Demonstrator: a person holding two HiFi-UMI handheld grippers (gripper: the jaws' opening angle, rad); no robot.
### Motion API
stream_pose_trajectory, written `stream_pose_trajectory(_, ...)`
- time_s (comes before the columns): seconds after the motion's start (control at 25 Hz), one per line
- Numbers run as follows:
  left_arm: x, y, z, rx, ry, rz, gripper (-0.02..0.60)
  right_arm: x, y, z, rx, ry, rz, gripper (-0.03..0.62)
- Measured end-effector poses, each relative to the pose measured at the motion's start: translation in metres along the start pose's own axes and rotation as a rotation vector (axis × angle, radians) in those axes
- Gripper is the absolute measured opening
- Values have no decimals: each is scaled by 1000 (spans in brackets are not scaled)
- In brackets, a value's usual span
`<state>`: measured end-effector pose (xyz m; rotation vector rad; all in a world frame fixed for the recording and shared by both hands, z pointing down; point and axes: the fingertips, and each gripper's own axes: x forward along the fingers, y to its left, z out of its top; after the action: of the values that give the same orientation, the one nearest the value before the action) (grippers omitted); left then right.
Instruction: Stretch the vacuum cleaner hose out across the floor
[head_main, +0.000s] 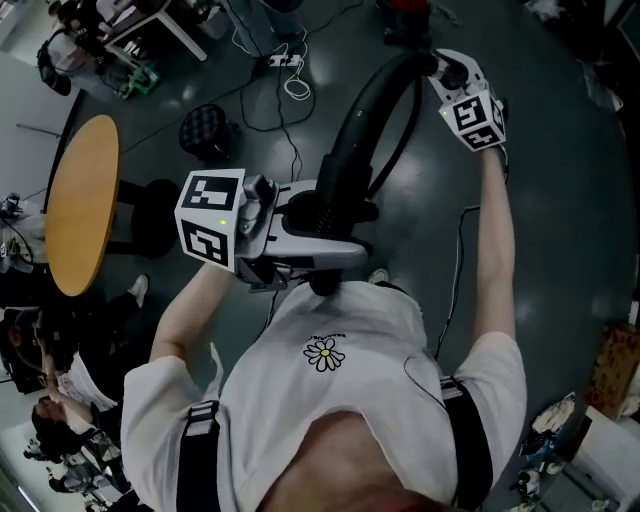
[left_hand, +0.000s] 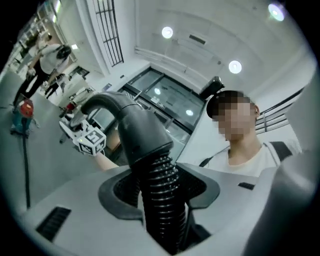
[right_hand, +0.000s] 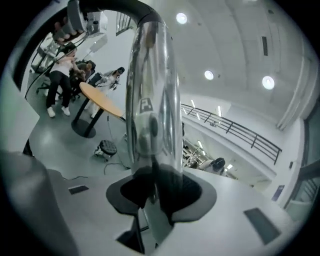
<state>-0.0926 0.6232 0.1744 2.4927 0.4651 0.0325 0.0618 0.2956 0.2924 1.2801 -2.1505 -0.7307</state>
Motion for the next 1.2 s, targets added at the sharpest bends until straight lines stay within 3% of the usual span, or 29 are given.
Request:
stream_pose_trajectory(0.16, 7, -16, -8, -39, 137, -99, 199, -10, -40, 43, -124, -59, -65, 141)
stream_pose_trajectory(0.24, 13, -23, -14, -10, 218, -97, 199, -25, -62, 64, -192, -84, -110, 141)
stream_pose_trajectory(0.36, 20, -17, -29, 203, 386, 93, 201, -48, -92, 97, -311, -113, -179, 141)
stream_pose_trajectory(0.4, 22, -13, -33, 233, 412, 146, 204, -55, -100, 108, -351, -125, -195, 141)
stream_pose_trajectory(0.48, 23, -11, -32, 134, 344, 156, 214, -70, -111, 128, -419, -150, -233, 141)
stream_pose_trajectory(0.56, 23, -12, -26, -11, 229, 110, 292, -82, -116, 144, -456, -174, -268, 143)
stream_pose_trajectory(0.6, 24, -13, -23, -43, 182, 99, 326, -86, -118, 149, -465, -183, -279, 143)
stream_pose_trajectory(0.84, 27, -33, 16, 3, -4, 69, 390, -112, -108, 155, -493, -196, -277, 141)
stream_pose_trajectory(1.0, 5, -28, 80, -13, -210, 76, 393, -123, -94, 165, -561, -220, -263, 141)
stream_pose_trajectory(1.08, 5, -15, 106, 8, -215, 77, 393, -118, -83, 177, -613, -239, -249, 141)
stream_pose_trajectory(1.2, 31, 7, 123, 18, -149, 64, 393, -113, -62, 192, -692, -287, -237, 141)
